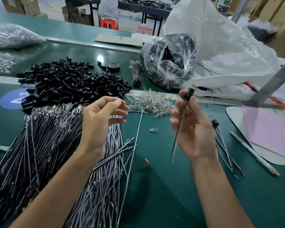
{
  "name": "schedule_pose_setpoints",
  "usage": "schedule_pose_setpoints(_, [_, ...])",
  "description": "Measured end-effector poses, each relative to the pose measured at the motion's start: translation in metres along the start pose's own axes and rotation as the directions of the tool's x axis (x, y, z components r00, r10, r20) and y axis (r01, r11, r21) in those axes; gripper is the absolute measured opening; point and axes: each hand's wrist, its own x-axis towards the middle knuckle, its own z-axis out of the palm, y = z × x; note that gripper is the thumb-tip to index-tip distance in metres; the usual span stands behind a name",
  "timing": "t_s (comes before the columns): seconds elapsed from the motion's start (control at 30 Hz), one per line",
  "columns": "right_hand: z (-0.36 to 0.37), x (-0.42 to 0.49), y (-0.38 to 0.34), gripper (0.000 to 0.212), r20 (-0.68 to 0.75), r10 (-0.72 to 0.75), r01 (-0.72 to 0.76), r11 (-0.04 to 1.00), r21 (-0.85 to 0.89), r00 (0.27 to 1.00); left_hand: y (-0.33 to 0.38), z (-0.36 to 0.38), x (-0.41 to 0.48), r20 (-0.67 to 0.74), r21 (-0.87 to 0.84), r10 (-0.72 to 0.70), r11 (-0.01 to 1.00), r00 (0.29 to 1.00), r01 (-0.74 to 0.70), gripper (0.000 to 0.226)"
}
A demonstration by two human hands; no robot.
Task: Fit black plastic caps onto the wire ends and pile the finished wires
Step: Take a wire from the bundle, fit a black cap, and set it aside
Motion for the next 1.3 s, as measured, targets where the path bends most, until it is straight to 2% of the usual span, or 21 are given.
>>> schedule_pose_setpoints(0.07, [0.0,0.0,0.002,0.025,0.024,0.032,-0.03,0.997,-0.072,0.999,-0.001,0.002,0.0,0.02,0.03,-0.003,1.0,1.0,0.002,0.022])
schedule_pose_setpoints(0.13, [0.003,0.0,0.008,0.027,0.044,0.094,-0.082,0.971,-0.223,0.995,-0.001,0.003,0.0,0.08,0.055,-0.032,0.998,0.996,0.027,0.017])
schedule_pose_setpoints(0.27, [0.011,-0.004,0.027,0.03,0.05,0.218,-0.166,0.857,-0.488,0.975,-0.005,0.008,-0.004,0.219,0.128,-0.092,0.99,0.971,0.065,0.029])
schedule_pose_setpoints(0.33, [0.015,-0.006,0.035,0.025,0.052,0.237,-0.171,0.821,-0.545,0.97,-0.008,0.01,-0.005,0.211,0.144,-0.088,0.988,0.973,0.058,0.031])
schedule_pose_setpoints(0.47, [0.017,-0.007,0.038,0.026,0.066,0.214,-0.129,0.78,-0.612,0.975,-0.009,0.008,-0.002,0.168,0.061,-0.054,0.997,0.984,0.045,0.024])
schedule_pose_setpoints(0.67, [0.015,-0.007,0.039,0.01,0.031,0.199,-0.103,0.629,-0.77,0.98,-0.008,0.009,-0.002,0.121,-0.026,0.009,1.0,0.993,-0.006,0.027])
schedule_pose_setpoints(0.73, [0.016,-0.008,0.039,0.018,0.035,0.194,-0.094,0.616,-0.782,0.98,-0.009,0.01,-0.003,0.127,-0.023,0.011,1.0,0.992,-0.009,0.031])
schedule_pose_setpoints(0.87, [0.016,-0.008,0.039,0.019,0.059,0.129,-0.044,0.677,-0.735,0.99,-0.01,0.011,-0.005,0.163,-0.041,-0.036,0.998,0.986,0.043,0.036])
schedule_pose_setpoints(1.07, [0.017,-0.007,0.041,0.009,0.068,0.105,-0.037,0.762,-0.646,0.992,-0.008,0.01,-0.006,0.17,-0.074,-0.038,0.996,0.985,0.051,0.029])
schedule_pose_setpoints(1.2, [0.017,-0.007,0.041,0.008,0.065,0.117,-0.047,0.761,-0.647,0.991,-0.006,0.008,-0.005,0.136,-0.096,0.006,0.995,0.991,0.008,0.014])
schedule_pose_setpoints(1.3, [0.017,-0.007,0.041,0.009,0.067,0.139,-0.061,0.752,-0.657,0.988,-0.006,0.007,-0.004,0.133,-0.073,0.015,0.997,0.991,-0.005,0.013])
